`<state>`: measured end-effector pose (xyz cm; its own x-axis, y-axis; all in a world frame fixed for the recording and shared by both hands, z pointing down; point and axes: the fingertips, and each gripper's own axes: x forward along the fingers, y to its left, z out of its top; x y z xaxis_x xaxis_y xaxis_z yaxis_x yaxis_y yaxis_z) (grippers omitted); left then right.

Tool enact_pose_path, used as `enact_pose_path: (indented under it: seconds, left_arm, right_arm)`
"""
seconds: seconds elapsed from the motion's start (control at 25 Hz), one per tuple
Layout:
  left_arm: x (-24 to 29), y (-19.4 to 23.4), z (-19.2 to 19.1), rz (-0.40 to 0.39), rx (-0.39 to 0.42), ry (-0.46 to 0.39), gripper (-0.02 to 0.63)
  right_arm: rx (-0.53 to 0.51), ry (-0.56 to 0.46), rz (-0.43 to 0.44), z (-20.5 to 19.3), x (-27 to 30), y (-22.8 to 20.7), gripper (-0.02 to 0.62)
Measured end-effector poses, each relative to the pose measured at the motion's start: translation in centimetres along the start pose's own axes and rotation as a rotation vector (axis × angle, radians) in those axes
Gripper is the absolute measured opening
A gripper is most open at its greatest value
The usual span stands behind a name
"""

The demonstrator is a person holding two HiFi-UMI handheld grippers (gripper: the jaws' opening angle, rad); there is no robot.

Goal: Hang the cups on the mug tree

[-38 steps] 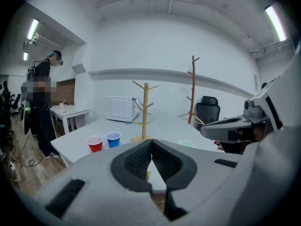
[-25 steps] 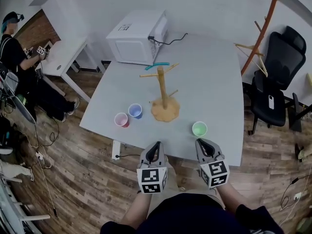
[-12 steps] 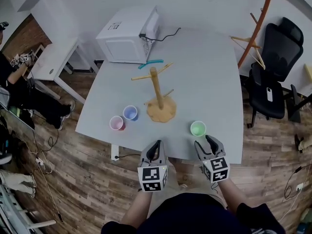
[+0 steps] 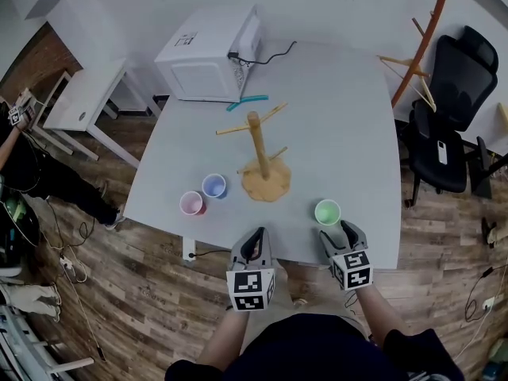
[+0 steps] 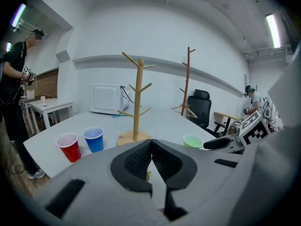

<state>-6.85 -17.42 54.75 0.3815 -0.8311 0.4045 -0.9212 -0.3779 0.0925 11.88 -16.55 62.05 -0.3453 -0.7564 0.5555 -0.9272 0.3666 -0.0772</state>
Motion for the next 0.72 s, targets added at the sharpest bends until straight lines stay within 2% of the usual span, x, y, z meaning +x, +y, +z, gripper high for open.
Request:
enact_pose_path:
  seconds: [0.44, 0.72]
  left_arm:
    - [0.5, 1.4, 0.0, 0.013, 0.001, 0.011, 0.02]
    - [0.6, 2.0, -0.2, 0.027, 0.0, 0.016, 0.02]
  right_arm:
    - [-0.02, 0.114, 0.018, -1.5, 3.3, -0.6, 0.267]
    - [-0.04, 0.153, 0.021, -1.7, 5.0, -1.0, 0.268]
